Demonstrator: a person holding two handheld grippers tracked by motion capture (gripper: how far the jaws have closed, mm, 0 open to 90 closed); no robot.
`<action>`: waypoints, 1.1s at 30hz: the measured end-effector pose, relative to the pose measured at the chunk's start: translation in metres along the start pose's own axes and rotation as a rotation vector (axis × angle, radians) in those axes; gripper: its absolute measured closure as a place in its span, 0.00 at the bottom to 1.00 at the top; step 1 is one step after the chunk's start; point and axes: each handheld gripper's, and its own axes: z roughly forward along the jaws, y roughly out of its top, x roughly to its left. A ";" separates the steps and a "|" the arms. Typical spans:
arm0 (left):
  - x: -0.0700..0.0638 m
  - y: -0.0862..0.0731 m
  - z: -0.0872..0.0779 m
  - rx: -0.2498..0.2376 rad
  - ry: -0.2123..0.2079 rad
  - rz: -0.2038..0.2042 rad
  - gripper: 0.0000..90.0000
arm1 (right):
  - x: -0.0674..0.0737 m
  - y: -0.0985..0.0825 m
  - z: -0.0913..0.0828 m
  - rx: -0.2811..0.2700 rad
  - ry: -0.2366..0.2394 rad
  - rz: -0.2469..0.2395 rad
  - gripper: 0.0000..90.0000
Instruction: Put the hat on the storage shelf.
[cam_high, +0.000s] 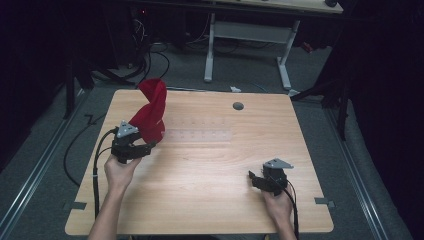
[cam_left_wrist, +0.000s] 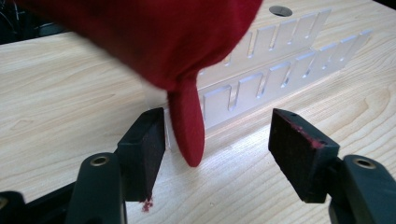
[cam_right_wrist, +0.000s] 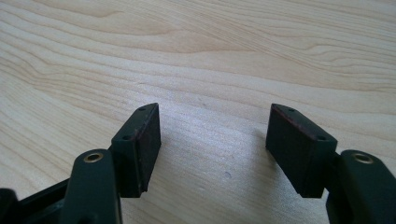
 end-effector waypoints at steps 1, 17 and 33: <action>0.000 0.000 -0.001 -0.001 0.000 -0.003 0.41 | 0.000 0.000 0.000 0.000 0.000 0.000 0.40; 0.002 -0.005 -0.021 -0.005 -0.009 -0.041 0.42 | 0.000 0.000 0.000 0.000 0.001 0.000 0.40; -0.008 -0.015 -0.038 0.001 -0.047 -0.041 0.41 | 0.000 0.000 0.000 0.000 0.000 0.000 0.40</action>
